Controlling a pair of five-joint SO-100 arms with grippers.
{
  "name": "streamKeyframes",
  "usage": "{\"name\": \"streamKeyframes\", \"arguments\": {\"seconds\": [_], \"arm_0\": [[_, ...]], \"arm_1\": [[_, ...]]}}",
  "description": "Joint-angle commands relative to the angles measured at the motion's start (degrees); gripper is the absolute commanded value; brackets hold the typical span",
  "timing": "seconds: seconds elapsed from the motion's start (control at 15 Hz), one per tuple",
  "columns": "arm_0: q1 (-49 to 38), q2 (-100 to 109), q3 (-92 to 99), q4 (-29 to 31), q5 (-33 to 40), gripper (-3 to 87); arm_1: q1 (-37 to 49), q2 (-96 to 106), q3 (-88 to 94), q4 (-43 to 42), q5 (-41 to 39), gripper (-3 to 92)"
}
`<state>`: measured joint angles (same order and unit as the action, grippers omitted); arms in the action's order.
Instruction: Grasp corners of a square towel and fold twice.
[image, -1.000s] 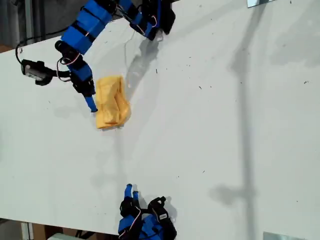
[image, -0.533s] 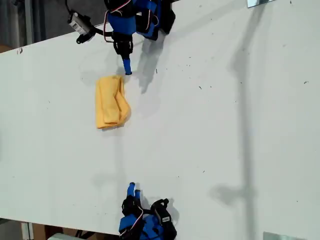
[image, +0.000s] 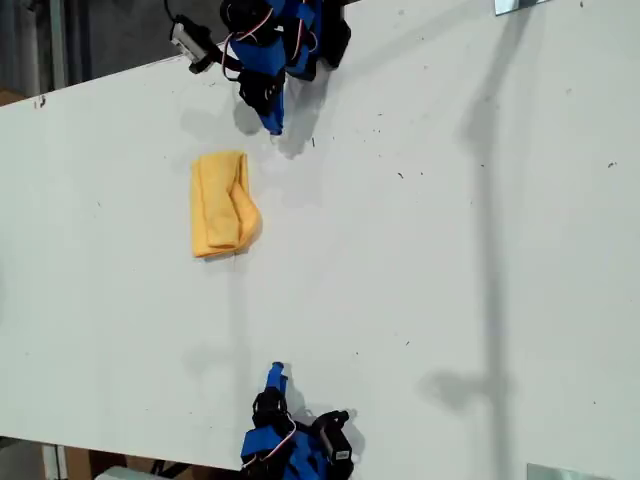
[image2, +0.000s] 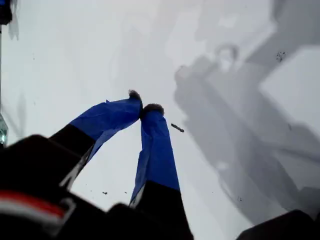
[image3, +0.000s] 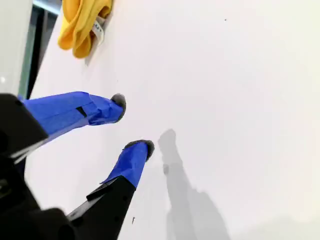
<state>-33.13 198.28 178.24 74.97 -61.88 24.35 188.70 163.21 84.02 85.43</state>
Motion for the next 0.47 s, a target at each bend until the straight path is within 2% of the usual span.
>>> {"name": "streamKeyframes", "arguments": {"seconds": [0.0,0.4], "arm_0": [[0.4,0.4,0.2,0.0,1.2,12.3],[0.4,0.4,0.2,0.0,1.2,12.2]], "arm_1": [[1.0,-0.2,-1.0,0.6,0.9,5.5],[0.5,-0.2,-1.0,0.6,0.9,5.5]]}}
